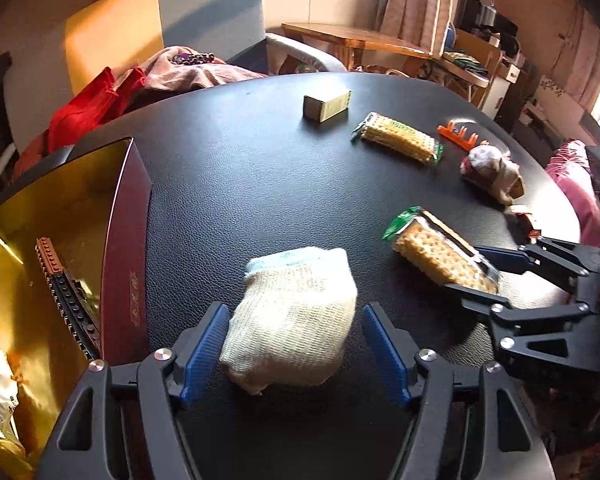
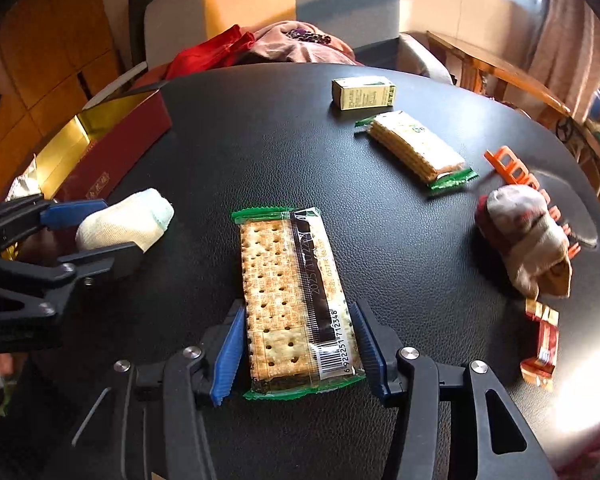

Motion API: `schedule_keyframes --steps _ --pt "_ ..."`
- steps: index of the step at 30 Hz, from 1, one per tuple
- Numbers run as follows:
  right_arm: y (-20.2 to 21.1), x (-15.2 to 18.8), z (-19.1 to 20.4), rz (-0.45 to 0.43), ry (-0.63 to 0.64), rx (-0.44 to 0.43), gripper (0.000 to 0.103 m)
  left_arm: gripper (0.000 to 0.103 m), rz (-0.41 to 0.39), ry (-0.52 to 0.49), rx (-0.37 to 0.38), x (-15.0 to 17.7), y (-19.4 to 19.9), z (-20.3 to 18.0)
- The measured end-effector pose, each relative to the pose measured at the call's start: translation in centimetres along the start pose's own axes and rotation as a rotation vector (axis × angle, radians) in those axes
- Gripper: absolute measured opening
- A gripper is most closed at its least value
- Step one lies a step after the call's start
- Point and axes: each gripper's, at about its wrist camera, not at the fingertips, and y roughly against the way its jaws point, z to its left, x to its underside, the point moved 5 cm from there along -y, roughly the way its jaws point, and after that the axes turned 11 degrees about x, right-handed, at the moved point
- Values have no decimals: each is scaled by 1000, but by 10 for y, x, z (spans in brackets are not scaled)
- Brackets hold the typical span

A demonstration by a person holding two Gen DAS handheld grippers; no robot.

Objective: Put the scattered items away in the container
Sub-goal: 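Carry the cloth bundle and cracker pack to the gold tray and release both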

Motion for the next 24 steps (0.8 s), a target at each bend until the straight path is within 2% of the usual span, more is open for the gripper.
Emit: schedule_keyframes --steps 11,17,24 --pt "7 9 -2 -26 -95 8 52 57 -46 -43 19 18 7 -20" --pt "12 15 -4 -23 -142 25 52 55 -61 -33 36 24 16 -23" --pt "20 23 2 -16 -158 99 51 52 -97 -43 37 29 34 -25"
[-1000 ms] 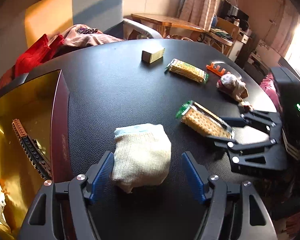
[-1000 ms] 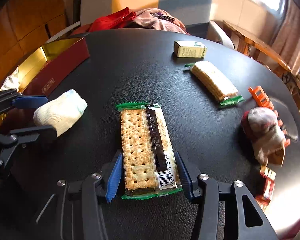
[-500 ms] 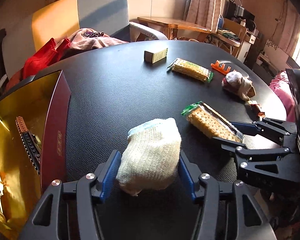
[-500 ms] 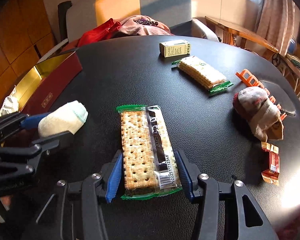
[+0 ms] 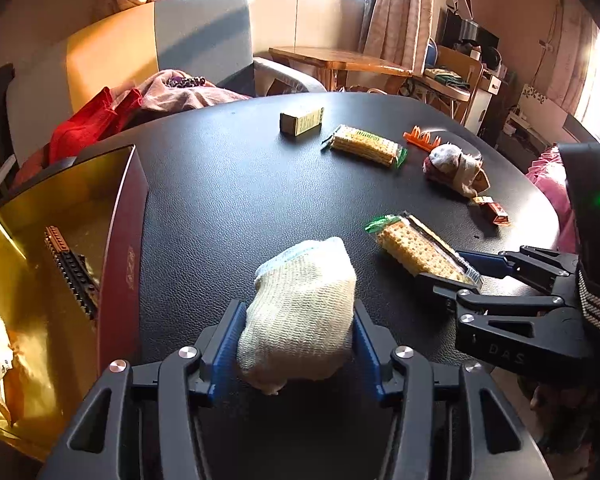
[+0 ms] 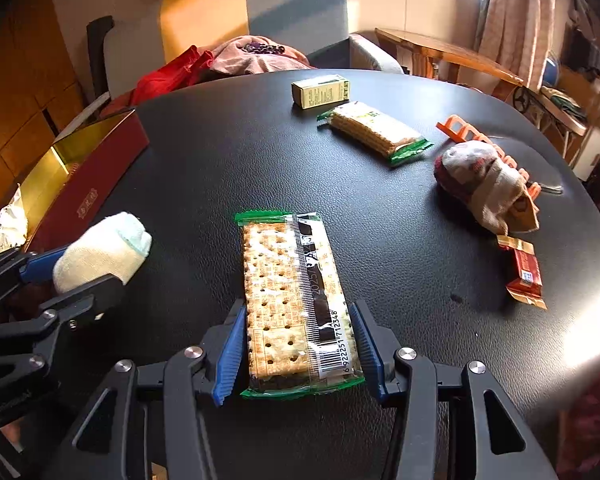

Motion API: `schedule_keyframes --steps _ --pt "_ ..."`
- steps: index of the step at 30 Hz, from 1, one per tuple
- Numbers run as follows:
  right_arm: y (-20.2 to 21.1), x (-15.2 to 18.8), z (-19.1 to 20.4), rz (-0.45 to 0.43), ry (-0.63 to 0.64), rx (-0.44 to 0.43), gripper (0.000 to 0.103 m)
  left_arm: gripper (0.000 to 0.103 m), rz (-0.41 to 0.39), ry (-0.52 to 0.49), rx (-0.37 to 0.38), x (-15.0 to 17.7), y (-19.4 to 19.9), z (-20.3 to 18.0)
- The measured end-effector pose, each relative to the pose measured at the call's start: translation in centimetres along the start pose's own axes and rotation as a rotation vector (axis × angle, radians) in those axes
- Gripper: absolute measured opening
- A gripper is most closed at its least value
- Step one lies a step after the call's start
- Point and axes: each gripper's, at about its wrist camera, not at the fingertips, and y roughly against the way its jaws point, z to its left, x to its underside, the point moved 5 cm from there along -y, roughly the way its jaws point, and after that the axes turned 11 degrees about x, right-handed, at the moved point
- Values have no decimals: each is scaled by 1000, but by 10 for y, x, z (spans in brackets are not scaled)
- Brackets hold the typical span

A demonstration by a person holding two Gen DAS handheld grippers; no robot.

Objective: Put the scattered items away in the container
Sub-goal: 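Carry the cloth bundle and cracker pack to the gold tray and release both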

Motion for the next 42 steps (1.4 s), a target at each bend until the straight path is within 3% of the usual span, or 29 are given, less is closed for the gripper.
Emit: schedule_keyframes --steps 7,12,20,30,42 --pt "23 -11 10 -54 -1 22 49 52 -83 16 8 -10 31 2" --pt "43 -27 26 -106 5 -17 49 52 -147 55 -24 -15 62 19" --pt "74 -59 91 -199 99 -132 49 53 -216 157 -162 -8 105 78" --pt "88 -77 179 -244 231 -243 49 53 -250 302 -285 11 131 150" --pt "55 -92 246 -132 275 -337 49 52 -217 342 -361 20 125 196"
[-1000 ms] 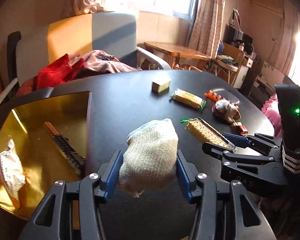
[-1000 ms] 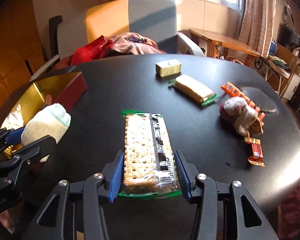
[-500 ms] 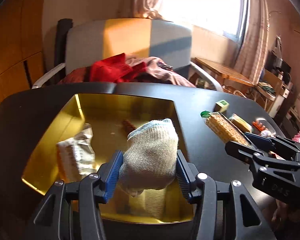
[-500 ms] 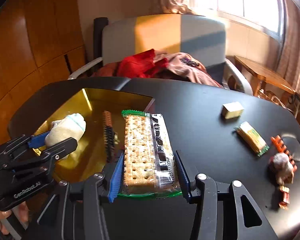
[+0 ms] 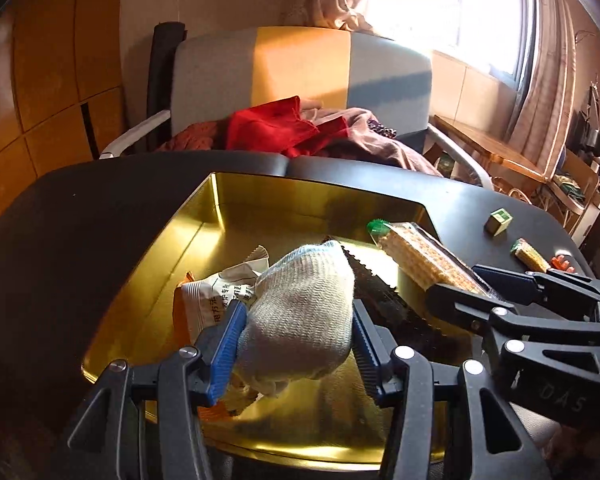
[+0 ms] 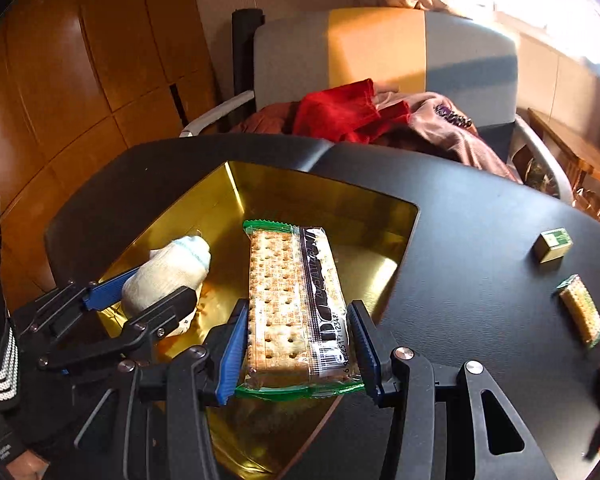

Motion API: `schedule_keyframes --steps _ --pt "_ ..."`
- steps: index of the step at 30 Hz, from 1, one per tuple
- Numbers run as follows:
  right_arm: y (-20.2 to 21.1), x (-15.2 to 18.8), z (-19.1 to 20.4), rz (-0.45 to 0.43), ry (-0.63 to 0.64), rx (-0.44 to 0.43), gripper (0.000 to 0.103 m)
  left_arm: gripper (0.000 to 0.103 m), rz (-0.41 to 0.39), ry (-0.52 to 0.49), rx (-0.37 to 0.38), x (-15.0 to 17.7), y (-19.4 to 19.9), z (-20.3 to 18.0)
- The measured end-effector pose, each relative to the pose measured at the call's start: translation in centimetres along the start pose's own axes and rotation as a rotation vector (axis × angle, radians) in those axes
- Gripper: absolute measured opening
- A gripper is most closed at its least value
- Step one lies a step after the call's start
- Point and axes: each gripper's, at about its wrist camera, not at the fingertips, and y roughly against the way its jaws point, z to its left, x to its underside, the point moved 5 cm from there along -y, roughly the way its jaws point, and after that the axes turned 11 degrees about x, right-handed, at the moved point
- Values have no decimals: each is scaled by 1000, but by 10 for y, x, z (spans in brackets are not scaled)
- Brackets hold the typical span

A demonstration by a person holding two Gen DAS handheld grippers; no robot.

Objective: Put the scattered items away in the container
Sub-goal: 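Carry the cloth bundle and cracker pack to the gold tray and release both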

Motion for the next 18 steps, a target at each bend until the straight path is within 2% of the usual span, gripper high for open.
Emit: schedule_keyframes --steps 10,18 --pt "-21 4 10 51 17 9 50 53 19 5 -16 -8 -11 15" --pt "-18 5 10 45 23 19 50 53 26 38 14 -3 -9 18"
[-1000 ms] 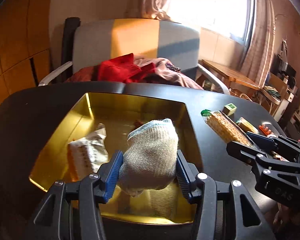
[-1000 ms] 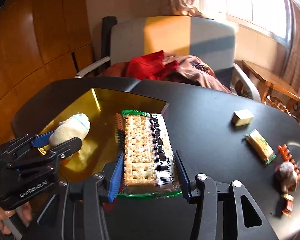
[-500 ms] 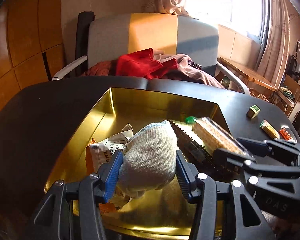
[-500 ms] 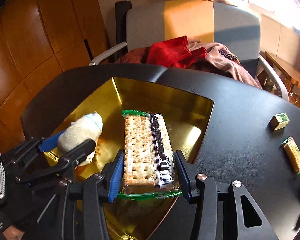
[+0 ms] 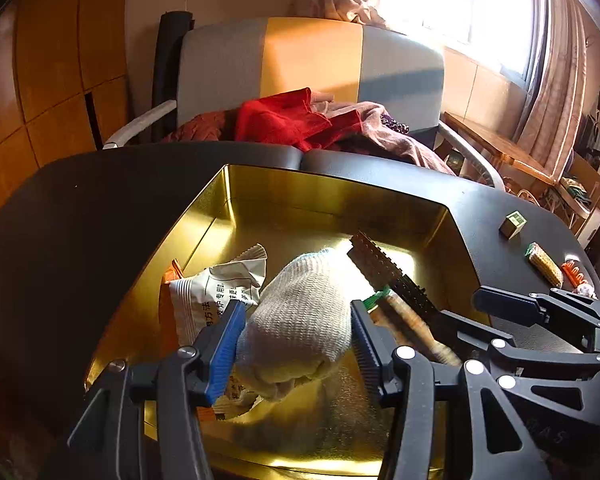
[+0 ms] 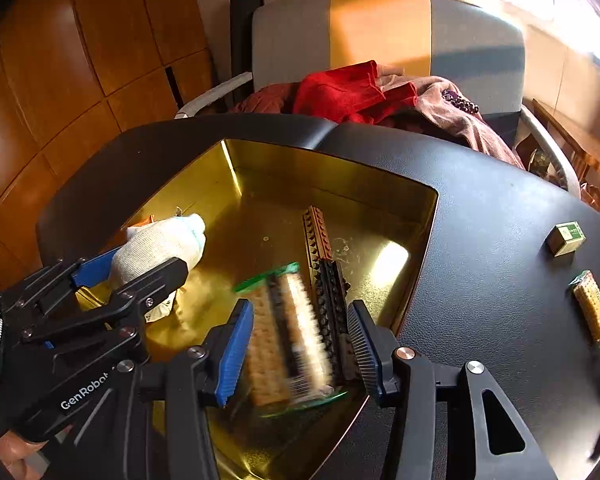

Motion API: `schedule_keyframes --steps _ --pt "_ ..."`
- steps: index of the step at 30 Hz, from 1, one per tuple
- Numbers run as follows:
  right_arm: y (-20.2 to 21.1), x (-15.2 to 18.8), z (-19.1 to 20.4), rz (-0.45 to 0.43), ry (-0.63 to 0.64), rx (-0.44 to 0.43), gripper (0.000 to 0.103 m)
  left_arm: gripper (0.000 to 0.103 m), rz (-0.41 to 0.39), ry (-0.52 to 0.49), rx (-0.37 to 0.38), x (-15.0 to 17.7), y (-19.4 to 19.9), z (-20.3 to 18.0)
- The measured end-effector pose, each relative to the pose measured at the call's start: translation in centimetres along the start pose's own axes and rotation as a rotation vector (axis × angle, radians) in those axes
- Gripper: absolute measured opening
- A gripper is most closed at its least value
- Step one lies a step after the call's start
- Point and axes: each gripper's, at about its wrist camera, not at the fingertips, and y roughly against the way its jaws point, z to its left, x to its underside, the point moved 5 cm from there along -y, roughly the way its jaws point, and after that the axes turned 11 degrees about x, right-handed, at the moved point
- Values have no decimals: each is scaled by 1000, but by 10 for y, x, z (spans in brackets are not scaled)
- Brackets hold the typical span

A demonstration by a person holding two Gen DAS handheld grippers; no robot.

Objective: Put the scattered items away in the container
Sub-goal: 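Carry the cloth bundle and cracker pack to the gold tray and release both, then move both grippers across the table toward the remaining snacks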

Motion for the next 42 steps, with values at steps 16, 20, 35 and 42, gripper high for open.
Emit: schedule_keyframes --steps 16,20,35,42 --pt "32 14 -19 -53 -55 19 50 60 -15 22 94 2 10 -13" --pt "42 21 -30 -66 -85 32 50 60 -28 2 92 4 15 -23" --pt "51 87 -143 -8 -347 178 57 64 -5 -102 232 22 35 -100" --pt "62 138 -220 27 -516 264 58 64 55 -179 312 40 27 -146"
